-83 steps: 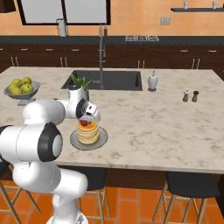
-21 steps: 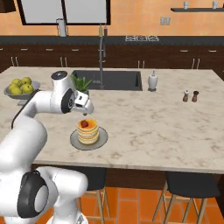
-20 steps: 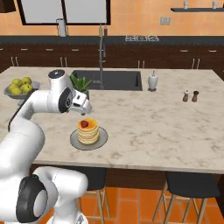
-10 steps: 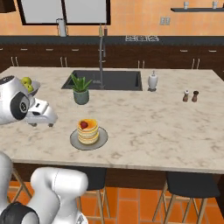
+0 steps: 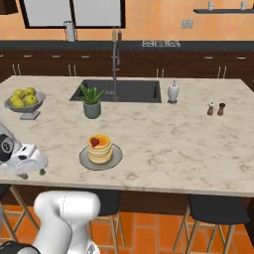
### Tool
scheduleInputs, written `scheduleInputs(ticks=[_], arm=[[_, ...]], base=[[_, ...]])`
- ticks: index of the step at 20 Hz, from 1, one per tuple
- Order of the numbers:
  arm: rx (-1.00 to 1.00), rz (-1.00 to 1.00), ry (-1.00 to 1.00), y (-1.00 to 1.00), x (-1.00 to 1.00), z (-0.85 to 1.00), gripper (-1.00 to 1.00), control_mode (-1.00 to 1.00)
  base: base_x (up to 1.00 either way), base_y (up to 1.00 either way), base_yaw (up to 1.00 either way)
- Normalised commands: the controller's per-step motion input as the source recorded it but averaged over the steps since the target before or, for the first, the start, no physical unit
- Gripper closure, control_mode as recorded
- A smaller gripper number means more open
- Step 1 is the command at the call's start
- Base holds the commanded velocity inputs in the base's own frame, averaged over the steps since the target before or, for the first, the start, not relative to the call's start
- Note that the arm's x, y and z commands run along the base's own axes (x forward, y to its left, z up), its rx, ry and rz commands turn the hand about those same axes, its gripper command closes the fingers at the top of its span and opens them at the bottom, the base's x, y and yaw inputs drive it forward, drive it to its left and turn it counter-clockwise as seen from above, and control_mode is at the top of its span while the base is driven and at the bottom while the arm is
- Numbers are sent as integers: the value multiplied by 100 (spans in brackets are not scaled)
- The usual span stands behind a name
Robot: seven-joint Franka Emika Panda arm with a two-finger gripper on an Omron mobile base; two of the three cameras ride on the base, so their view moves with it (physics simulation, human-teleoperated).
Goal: Take the strawberry from the fridge and place it on top of the pancake, located on the dining counter.
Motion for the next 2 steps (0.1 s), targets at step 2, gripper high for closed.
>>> scheduleInputs(ticks=[2], arm=[[-9, 1, 23, 3, 0, -61, -100, -100]], base=[[0, 0, 0]])
